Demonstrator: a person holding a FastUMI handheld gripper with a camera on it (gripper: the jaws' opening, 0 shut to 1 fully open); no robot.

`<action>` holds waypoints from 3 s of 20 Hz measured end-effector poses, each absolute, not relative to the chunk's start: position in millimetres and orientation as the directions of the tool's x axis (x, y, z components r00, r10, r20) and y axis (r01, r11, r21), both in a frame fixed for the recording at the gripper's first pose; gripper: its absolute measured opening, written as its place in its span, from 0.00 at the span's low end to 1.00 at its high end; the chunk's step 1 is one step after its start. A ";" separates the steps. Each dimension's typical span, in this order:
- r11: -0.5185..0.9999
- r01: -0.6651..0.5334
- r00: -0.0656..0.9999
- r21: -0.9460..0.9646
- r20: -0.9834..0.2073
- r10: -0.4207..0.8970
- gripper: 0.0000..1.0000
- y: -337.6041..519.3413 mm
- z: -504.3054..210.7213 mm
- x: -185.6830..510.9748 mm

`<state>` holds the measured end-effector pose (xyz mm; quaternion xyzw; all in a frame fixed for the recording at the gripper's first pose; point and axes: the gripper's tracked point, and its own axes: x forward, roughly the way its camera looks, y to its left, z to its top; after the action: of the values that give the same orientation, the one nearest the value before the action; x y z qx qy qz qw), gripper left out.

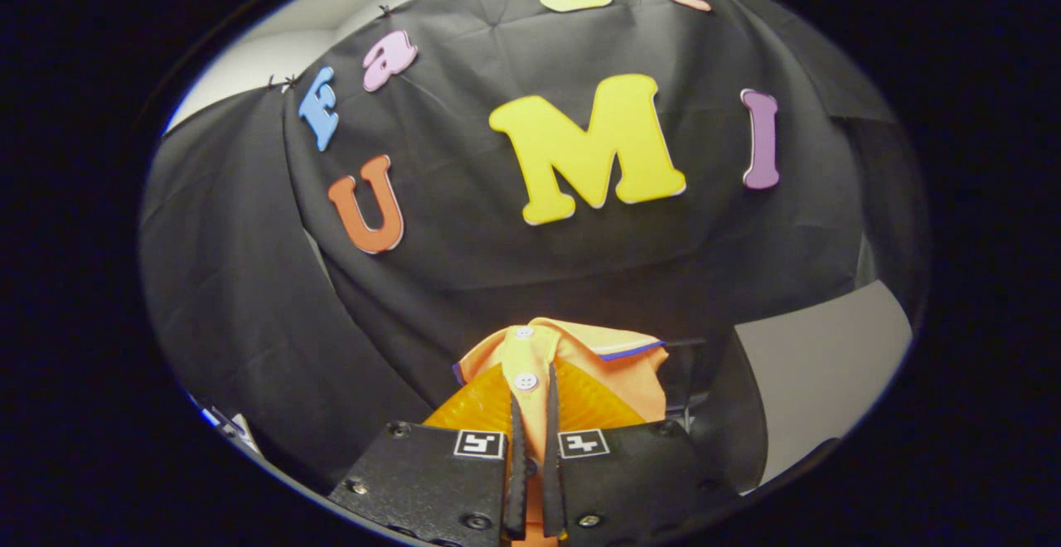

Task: Put the clothes into the washing machine and then close the washing machine lid.

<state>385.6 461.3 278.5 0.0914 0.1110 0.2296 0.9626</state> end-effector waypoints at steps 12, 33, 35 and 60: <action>0.923 -0.291 0.811 0.251 -0.447 0.378 0.11 498.8 139.3 468.3; 0.968 -0.126 0.684 0.215 -0.688 0.242 0.11 495.9 13.9 488.3; 0.970 -0.117 0.686 0.214 -0.689 0.234 0.13 497.2 13.7 487.6; 0.974 -0.206 0.768 0.096 -0.601 0.221 0.84 490.7 42.5 457.0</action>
<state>457.0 490.7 42.5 0.0122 0.3211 0.1135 0.9401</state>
